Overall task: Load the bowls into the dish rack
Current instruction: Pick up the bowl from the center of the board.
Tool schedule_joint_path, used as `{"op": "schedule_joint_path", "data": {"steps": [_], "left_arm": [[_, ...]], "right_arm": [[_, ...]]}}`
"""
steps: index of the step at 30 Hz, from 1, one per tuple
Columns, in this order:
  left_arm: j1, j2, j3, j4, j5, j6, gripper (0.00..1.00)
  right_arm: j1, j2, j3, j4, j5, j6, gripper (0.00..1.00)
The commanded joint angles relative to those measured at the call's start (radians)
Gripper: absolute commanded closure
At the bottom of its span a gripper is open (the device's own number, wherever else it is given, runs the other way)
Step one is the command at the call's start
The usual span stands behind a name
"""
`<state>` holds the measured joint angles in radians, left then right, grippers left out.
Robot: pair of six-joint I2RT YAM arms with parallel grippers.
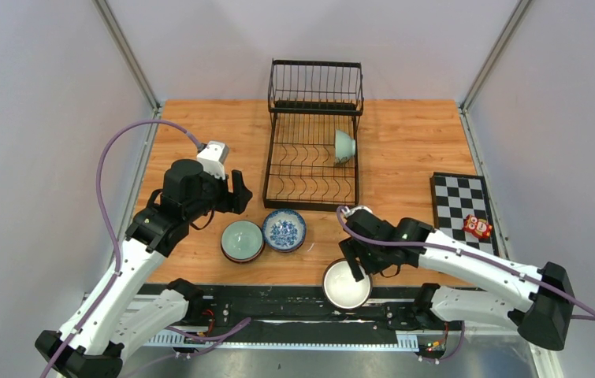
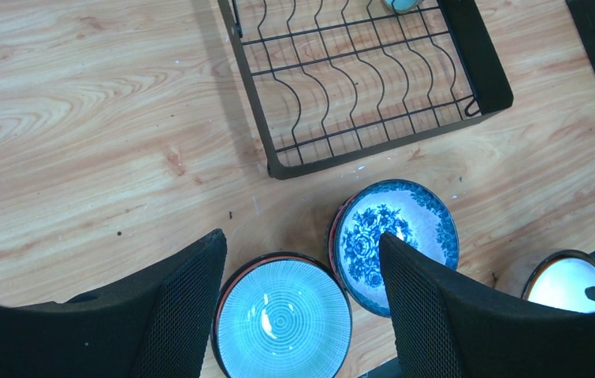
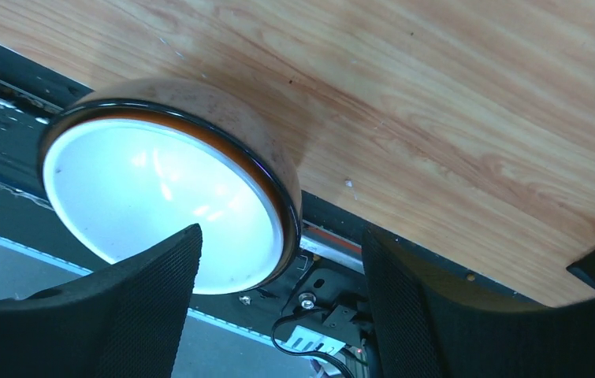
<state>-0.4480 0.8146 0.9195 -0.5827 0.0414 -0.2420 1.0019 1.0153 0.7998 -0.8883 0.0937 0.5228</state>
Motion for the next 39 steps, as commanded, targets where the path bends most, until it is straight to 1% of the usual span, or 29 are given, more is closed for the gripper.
{"op": "schedule_joint_path", "data": {"steps": [1,3,6,10,12,16,18,19,22,23,29,34,36,39], "left_arm": [[-0.001,-0.009,-0.011,-0.005,0.015,0.013,0.27],[-0.001,-0.008,-0.012,-0.005,0.015,0.013,0.27],[-0.001,-0.008,-0.011,-0.005,0.016,0.013,0.27],[-0.001,-0.009,-0.013,-0.005,0.017,0.012,0.27],[-0.001,-0.008,-0.013,-0.006,0.017,0.012,0.27],[-0.001,-0.009,-0.014,-0.005,0.014,0.012,0.27],[-0.001,-0.009,-0.014,-0.005,0.015,0.010,0.27],[-0.002,-0.009,-0.014,-0.004,0.017,0.010,0.27],[-0.001,-0.009,-0.014,-0.005,0.014,0.011,0.27],[-0.001,-0.009,-0.016,-0.006,0.014,0.010,0.27],[-0.001,0.000,-0.012,-0.002,0.023,0.009,0.27],[-0.005,0.012,-0.006,0.004,0.064,0.008,0.28],[-0.027,0.019,0.005,0.001,0.064,0.006,0.28],[-0.091,0.037,0.030,-0.012,0.019,0.003,0.28]], "right_arm": [[0.022,0.034,-0.033,-0.030,-0.028,0.051,0.24],[0.024,0.051,-0.046,-0.014,-0.022,0.060,0.26],[0.024,0.077,-0.066,0.023,-0.032,0.071,0.31],[0.024,0.095,-0.085,0.075,-0.023,0.093,0.40],[0.024,0.099,-0.094,0.093,-0.017,0.100,0.47],[0.024,0.101,-0.107,0.104,-0.005,0.108,0.59],[0.022,0.094,-0.115,0.104,0.002,0.111,0.67],[0.023,0.090,-0.120,0.105,0.006,0.116,0.72],[0.022,0.089,-0.136,0.111,0.018,0.130,0.95],[0.021,0.092,-0.137,0.112,0.025,0.135,0.97],[0.005,0.088,-0.135,0.126,0.059,0.151,0.97],[-0.046,0.065,-0.135,0.153,0.083,0.163,0.97],[-0.077,0.054,-0.139,0.169,0.086,0.163,0.97],[-0.129,0.034,-0.152,0.199,0.082,0.167,0.97]]}}
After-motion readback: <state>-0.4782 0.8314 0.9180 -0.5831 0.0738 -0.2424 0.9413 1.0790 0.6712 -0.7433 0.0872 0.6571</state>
